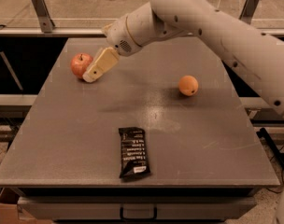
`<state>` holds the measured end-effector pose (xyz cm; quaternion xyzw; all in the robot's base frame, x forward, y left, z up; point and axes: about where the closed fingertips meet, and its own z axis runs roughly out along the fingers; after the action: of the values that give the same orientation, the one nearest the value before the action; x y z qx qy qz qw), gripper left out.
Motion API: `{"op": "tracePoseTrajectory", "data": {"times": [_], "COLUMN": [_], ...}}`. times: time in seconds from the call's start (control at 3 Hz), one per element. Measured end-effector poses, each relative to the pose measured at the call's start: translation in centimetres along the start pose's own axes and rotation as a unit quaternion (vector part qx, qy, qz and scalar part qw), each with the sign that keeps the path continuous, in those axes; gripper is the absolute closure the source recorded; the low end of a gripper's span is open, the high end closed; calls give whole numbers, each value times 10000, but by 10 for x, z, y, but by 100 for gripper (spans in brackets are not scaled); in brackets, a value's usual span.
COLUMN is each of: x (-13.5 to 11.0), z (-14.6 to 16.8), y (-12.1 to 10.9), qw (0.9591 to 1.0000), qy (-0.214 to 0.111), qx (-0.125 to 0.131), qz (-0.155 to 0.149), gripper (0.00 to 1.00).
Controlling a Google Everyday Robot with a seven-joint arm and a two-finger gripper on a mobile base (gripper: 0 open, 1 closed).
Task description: Pick apple
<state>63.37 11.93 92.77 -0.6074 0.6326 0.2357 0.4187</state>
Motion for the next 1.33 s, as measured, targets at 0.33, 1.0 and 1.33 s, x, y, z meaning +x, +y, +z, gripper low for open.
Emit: {"op": "tracePoseTrajectory", "data": {"times": [0.33,1.0,1.33], "x": [-3,6,13], "z": [40,93,104], "y": [-22,-20,-15], "qw": [9984,9947,9940], "qy": [-460,-670,-622], "qx": [33,-210,-233], "qz": [320,755,865], "gripper": [0,16,39]}}
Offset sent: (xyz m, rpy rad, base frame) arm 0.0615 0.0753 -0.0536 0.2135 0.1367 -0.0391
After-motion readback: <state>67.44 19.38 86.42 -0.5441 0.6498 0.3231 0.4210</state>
